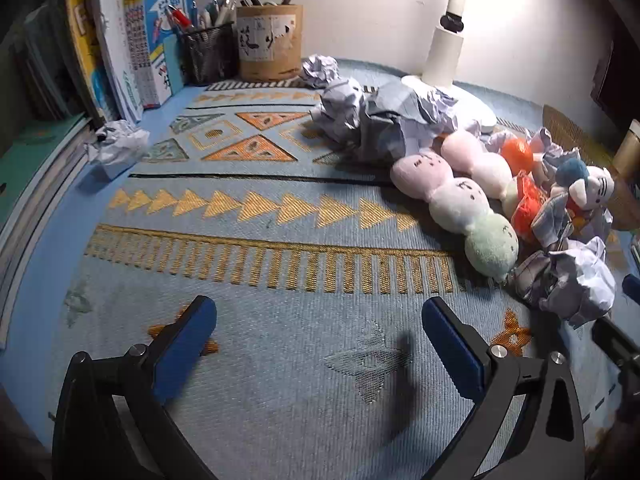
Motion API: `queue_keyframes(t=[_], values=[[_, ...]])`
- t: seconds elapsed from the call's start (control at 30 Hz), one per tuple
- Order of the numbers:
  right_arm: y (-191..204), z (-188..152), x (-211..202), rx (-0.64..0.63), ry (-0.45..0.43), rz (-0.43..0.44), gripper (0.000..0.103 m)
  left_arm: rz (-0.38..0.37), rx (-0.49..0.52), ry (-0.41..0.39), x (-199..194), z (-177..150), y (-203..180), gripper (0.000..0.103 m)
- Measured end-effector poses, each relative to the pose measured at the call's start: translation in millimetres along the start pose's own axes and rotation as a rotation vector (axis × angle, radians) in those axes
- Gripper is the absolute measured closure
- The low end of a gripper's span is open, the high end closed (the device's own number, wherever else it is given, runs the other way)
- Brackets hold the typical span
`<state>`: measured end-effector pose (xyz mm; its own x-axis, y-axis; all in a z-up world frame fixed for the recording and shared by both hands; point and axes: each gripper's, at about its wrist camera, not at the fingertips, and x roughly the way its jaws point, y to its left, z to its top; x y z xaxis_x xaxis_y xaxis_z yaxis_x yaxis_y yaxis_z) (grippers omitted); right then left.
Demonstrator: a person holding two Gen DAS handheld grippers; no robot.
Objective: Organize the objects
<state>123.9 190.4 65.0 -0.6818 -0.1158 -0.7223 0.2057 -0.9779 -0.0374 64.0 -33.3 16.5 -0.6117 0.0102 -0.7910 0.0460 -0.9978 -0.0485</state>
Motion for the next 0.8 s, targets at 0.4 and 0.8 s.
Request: queue_keyframes(t=[0.4, 0.8], values=[[62, 99, 51, 0.023, -0.051, 0.183, 0.022, 0.162, -0.234, -0.140, -35, 49, 135, 0.001], [74, 127, 131, 0.024, 0.056, 0.200, 0.022, 0.274, -0.250, -0.083, 42, 108, 176, 0.001]])
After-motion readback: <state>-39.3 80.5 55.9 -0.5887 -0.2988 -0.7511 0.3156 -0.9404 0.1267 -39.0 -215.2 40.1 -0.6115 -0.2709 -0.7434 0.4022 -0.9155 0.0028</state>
